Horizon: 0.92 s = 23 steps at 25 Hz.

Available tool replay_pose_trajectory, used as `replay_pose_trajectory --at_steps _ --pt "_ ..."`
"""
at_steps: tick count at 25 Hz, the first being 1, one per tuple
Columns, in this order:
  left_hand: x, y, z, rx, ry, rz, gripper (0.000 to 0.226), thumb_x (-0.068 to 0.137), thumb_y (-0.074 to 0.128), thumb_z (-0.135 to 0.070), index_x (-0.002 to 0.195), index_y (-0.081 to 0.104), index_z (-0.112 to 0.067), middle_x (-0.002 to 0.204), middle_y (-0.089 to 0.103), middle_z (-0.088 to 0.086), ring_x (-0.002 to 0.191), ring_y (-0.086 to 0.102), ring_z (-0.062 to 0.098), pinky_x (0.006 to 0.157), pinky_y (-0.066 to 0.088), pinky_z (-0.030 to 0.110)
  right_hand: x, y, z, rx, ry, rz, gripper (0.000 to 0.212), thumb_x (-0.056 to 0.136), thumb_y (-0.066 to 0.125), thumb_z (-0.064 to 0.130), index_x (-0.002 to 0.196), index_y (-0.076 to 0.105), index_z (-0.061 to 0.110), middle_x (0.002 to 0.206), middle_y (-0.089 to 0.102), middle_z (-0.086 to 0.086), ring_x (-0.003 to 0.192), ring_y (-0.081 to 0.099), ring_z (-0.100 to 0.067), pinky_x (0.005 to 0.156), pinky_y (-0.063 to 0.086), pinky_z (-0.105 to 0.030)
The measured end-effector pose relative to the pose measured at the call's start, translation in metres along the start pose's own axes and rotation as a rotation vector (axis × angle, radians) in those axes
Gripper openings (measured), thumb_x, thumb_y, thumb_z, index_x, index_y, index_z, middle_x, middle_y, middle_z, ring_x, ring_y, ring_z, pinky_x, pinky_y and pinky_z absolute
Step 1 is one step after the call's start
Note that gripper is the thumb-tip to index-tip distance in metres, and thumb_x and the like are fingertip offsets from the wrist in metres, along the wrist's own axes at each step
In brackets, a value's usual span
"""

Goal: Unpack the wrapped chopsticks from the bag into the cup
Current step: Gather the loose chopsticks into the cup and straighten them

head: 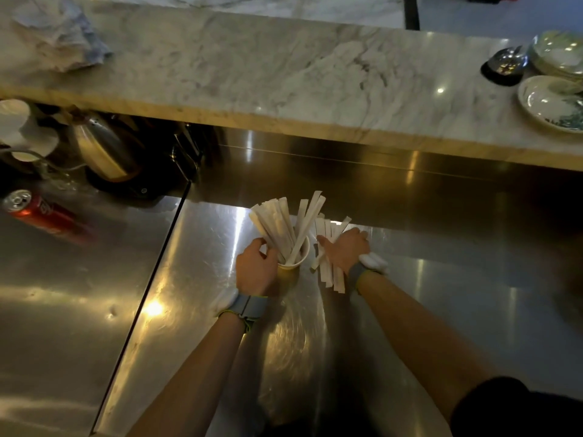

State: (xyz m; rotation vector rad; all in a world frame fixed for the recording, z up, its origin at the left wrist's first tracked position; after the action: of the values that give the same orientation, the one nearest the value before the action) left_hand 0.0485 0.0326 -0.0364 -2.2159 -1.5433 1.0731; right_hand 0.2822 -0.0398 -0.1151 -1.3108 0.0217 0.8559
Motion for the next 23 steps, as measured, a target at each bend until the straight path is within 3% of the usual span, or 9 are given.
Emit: replay_pose_trajectory --at_steps 2,6,8,12,18,21,23 --pt "0.001 -0.001 0.0 0.01 -0.001 0.004 0.034 0.097 0.046 -0.018 0.128 0.057 -0.009 0.101 0.071 0.028 0.095 0.067 0.044 0.09 0.054 0.052 0.003 0.008 0.015 -0.047 -0.021 0.033 0.08 0.078 0.067 0.059 0.129 0.042 0.002 0.128 0.05 -0.018 0.114 0.055 -0.033 0.093 0.047 -0.039" --pt "0.005 -0.004 0.0 0.031 -0.003 0.001 0.034 0.096 0.047 -0.016 0.127 0.058 -0.009 0.095 0.072 0.026 0.091 0.069 0.041 0.09 0.055 0.049 0.003 0.02 0.036 -0.043 -0.085 0.065 0.039 0.088 0.067 0.025 0.116 0.055 0.002 0.12 0.062 -0.016 0.108 0.062 -0.03 0.088 0.05 -0.034" --pt "0.005 -0.004 -0.001 0.043 0.003 0.003 0.033 0.096 0.046 -0.016 0.126 0.059 -0.009 0.095 0.072 0.026 0.091 0.069 0.041 0.091 0.054 0.048 0.002 0.021 0.039 -0.072 -0.115 0.076 0.026 0.089 0.064 0.019 0.109 0.061 0.003 0.115 0.065 -0.015 0.105 0.064 -0.029 0.086 0.05 -0.032" --pt "0.005 -0.003 -0.002 0.061 0.021 0.006 0.034 0.097 0.046 -0.017 0.128 0.058 -0.009 0.099 0.072 0.026 0.094 0.068 0.039 0.093 0.053 0.047 -0.007 0.023 0.039 -0.209 -0.125 0.059 0.035 0.093 0.058 0.026 0.12 0.053 0.005 0.124 0.058 -0.015 0.113 0.058 -0.028 0.093 0.048 -0.034" --pt "0.002 -0.005 -0.003 0.07 0.014 -0.009 0.034 0.098 0.043 -0.019 0.128 0.057 -0.011 0.102 0.071 0.024 0.095 0.069 0.039 0.092 0.055 0.048 -0.012 -0.006 0.012 0.236 0.002 -0.082 0.043 0.099 0.048 0.024 0.132 0.033 0.0 0.125 0.059 -0.025 0.11 0.058 -0.04 0.092 0.046 -0.044" --pt "0.002 -0.006 -0.005 0.108 0.011 -0.028 0.034 0.098 0.042 -0.018 0.127 0.058 -0.012 0.104 0.071 0.023 0.097 0.068 0.037 0.094 0.054 0.045 -0.018 -0.039 0.003 0.666 -0.047 -0.15 0.028 0.097 0.044 0.02 0.12 0.046 0.005 0.11 0.063 -0.019 0.083 0.058 -0.026 0.069 0.044 -0.033" --pt "0.002 -0.006 -0.006 0.119 0.014 -0.035 0.034 0.097 0.042 -0.017 0.126 0.059 -0.011 0.104 0.071 0.023 0.098 0.068 0.036 0.094 0.054 0.045 -0.028 -0.06 0.011 0.935 -0.103 -0.151 0.023 0.095 0.051 0.033 0.102 0.059 0.012 0.084 0.061 -0.005 0.066 0.053 -0.012 0.055 0.042 -0.024"
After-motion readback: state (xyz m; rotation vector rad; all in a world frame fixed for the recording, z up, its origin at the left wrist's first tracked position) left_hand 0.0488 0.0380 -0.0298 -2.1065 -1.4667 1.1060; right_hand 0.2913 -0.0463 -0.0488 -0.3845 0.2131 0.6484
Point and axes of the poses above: each hand's wrist, its own x-axis towards the middle knuckle, its own y-axis out of the palm, z = x × y, the point moved 10 cm from there along x, towards the middle knuckle
